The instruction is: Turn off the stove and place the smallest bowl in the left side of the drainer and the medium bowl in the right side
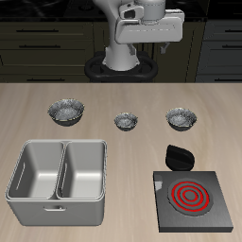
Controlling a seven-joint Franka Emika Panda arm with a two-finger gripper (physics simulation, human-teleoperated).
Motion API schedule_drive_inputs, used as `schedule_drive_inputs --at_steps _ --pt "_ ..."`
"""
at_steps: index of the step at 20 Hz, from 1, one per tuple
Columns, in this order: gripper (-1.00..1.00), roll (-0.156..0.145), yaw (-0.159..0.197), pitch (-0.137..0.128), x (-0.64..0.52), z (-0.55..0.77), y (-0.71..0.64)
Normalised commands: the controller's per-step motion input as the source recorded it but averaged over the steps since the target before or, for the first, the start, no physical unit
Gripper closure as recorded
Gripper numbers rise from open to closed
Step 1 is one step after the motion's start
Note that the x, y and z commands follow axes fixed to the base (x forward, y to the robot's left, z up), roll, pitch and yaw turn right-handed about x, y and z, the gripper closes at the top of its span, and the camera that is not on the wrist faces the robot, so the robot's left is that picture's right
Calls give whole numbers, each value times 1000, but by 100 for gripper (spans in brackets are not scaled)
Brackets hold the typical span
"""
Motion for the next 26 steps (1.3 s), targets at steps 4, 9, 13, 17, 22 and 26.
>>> schedule_drive_inputs --at_steps 4,9,13,17,22,26 --pt "-100 1 17 -15 233 83 303" --pt "-100 12 26 -32 222 64 308" --pt "-100 -8 20 5 330 -103 211" --pt "-100 -42 -14 1 345 -90 151" --pt "-100 -28 -14 -9 280 2 81" --pt "-100 -16 -8 -5 249 -19 75"
